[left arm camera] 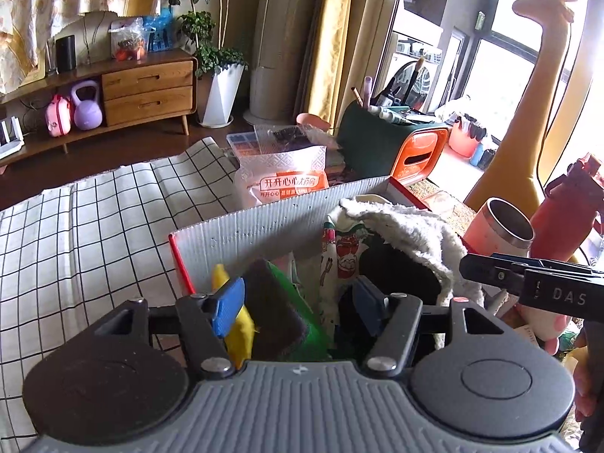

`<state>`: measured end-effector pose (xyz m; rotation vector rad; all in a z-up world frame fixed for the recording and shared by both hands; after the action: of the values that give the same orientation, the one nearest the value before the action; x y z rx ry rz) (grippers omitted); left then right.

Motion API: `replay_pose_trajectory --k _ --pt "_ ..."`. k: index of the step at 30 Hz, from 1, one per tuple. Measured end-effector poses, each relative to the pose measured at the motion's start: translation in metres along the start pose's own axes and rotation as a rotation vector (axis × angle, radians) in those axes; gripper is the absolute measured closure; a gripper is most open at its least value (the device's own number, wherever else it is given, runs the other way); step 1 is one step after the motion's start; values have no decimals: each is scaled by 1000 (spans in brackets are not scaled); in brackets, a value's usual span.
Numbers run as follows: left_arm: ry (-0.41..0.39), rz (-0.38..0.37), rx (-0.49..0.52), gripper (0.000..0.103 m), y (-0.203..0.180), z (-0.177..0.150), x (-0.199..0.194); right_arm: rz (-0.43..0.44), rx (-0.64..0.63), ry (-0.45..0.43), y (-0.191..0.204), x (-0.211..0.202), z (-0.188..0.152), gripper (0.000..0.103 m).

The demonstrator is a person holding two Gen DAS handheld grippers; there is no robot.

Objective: Organize soft objects
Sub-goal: 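Lower both items into the red box and open both grippers, then withdraw both grippers up out of the red box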

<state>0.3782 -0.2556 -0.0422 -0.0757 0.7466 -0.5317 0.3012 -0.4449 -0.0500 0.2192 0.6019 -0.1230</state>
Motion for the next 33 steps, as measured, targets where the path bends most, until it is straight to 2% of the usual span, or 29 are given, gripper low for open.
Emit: replay_pose_trajectory --k 10,13,17,22,27,31,33 --pt "-45 0 24 40 -8 -8 -44 63 -65 -54 19 -45 -9 39" --pt "-60 -1 37 40 -12 -14 -60 79 -86 -79 27 -60 -15 33" --pt "-75 -27 29 30 -16 -24 -82 100 -128 -113 40 -80 -24 27" --pt "-102 -39 59 29 -22 -40 -108 117 -169 -156 53 -103 -36 16" --pt "-133 -44 70 19 -24 -54 -130 128 -183 -201 62 -123 -45 2" --pt "-132 -57 71 18 -25 -64 -142 135 -190 -228 67 -135 -51 0" --pt "-141 -50 86 14 -27 -70 -149 148 -189 -237 68 -141 -54 0"
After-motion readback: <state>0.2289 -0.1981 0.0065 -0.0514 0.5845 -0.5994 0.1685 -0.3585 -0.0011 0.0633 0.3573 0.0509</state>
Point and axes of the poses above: each gripper's, at about its wrist camera, not at the fingertips, and x roughly the way its jaws point, y to its left, z to its top, the point moved 1 cm from there along x, roughly the way its jaws point, and after that the axes turned 8 degrees about -z, right-handed, at the moved point
